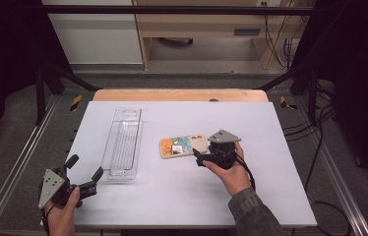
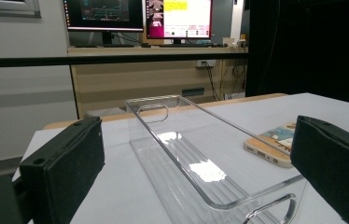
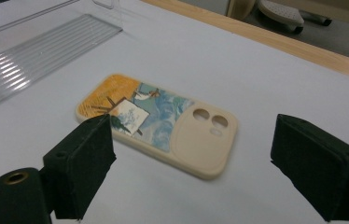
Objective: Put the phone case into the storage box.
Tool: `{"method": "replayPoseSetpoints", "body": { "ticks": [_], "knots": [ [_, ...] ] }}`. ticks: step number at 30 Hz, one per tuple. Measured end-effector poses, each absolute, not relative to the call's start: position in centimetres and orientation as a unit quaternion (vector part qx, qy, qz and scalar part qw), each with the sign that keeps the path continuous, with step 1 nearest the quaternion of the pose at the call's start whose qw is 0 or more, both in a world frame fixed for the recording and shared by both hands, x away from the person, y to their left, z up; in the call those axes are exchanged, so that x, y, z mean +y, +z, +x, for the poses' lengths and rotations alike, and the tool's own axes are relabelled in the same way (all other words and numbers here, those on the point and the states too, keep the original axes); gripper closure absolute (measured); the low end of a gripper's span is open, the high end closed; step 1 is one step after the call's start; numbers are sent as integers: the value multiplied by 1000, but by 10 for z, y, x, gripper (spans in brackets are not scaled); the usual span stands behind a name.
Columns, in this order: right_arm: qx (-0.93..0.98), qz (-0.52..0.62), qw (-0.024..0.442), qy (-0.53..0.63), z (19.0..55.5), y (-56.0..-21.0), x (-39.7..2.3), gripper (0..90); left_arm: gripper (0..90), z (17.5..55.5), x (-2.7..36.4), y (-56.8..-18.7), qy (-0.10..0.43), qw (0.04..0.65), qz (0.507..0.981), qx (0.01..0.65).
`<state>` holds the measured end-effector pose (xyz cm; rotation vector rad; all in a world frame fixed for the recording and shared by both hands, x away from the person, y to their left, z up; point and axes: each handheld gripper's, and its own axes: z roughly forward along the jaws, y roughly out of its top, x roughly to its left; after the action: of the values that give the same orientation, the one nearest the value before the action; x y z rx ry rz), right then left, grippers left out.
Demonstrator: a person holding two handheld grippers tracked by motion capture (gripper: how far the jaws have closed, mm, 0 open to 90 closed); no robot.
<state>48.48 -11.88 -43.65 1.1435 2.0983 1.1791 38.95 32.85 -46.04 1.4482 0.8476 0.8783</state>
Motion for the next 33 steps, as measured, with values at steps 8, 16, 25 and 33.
{"method": "replayPoseSetpoints", "body": {
  "ticks": [8, 16, 25, 33],
  "knots": [
    [769, 424, 228, 420, 515, -421, -96, 287, 25, 390, 330, -460, 378, 585, 618, 364],
    [771, 426, 221, 419, 534, -415, -85, 514, 25, 390, 330, -460, 378, 582, 622, 363],
    [767, 429, 203, 431, 549, -418, -71, 783, 26, 390, 329, -460, 380, 579, 624, 362],
    [768, 430, 199, 431, 556, -424, -63, 900, 26, 389, 328, -460, 382, 577, 626, 360]
  ]
}}
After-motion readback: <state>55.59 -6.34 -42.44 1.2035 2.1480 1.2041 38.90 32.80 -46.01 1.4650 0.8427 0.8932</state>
